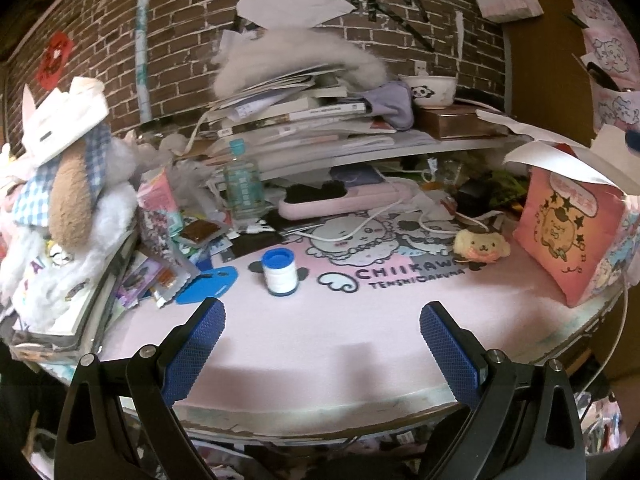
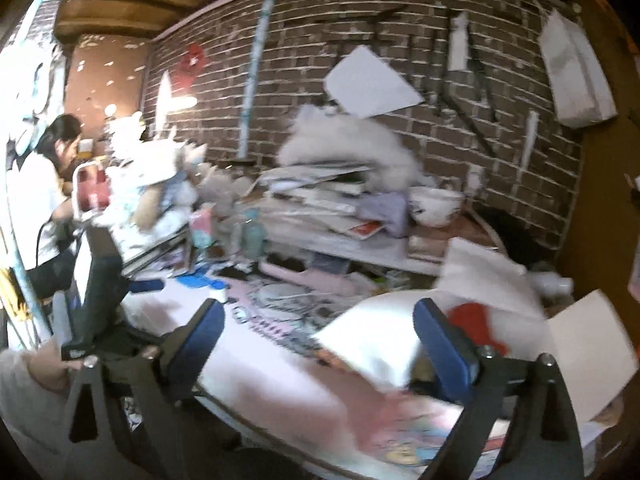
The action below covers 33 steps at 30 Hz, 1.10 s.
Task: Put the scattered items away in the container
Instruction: 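Withdraw the right gripper from the box while moving the left gripper toward the blue-capped tape roll, then close the left gripper around the blue-capped white tape roll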
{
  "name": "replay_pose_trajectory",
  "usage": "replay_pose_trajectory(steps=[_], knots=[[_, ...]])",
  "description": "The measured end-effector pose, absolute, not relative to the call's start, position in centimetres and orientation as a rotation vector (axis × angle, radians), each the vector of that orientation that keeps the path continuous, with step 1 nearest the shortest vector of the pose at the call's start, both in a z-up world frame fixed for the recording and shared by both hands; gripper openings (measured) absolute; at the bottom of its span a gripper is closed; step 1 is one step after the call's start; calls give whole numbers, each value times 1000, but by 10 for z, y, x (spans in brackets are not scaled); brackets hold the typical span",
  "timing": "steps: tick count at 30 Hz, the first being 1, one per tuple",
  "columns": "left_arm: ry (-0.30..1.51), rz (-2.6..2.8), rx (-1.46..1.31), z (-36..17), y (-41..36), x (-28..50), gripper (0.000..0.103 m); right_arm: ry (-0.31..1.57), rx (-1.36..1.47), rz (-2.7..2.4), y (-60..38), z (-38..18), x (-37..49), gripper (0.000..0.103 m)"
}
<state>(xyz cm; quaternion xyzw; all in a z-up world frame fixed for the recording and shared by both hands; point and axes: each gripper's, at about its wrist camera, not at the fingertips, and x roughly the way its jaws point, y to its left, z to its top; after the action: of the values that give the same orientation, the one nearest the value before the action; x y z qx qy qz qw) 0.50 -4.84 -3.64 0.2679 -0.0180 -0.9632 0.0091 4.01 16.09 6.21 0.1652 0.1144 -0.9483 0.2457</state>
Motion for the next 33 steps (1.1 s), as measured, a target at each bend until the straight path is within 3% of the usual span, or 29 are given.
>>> replay_pose_trajectory(steps=[8,14,24,25,28,30,33], knots=[[43,-3033,844,-46,-74,-14,98,183,536,-2438,130,11,38,103],[123,-3056,852,-55,-86,-39,98,200,562,-2480,115,-22,33,103],[131,-2990,918,-68,-94,-71,96,157,618,-2449,112,-38,22,103],[134,-2984,932,-70,-95,-74,95,152,621,-2446,113,-39,21,103],[148,-2972,977,-76,-95,-82,74,141,634,-2440,114,-40,18,103],[149,-2959,1033,-80,-96,-87,53,134,640,-2439,115,-41,16,103],[136,-2946,1046,-81,-95,-89,48,122,645,-2437,116,-42,15,103]])
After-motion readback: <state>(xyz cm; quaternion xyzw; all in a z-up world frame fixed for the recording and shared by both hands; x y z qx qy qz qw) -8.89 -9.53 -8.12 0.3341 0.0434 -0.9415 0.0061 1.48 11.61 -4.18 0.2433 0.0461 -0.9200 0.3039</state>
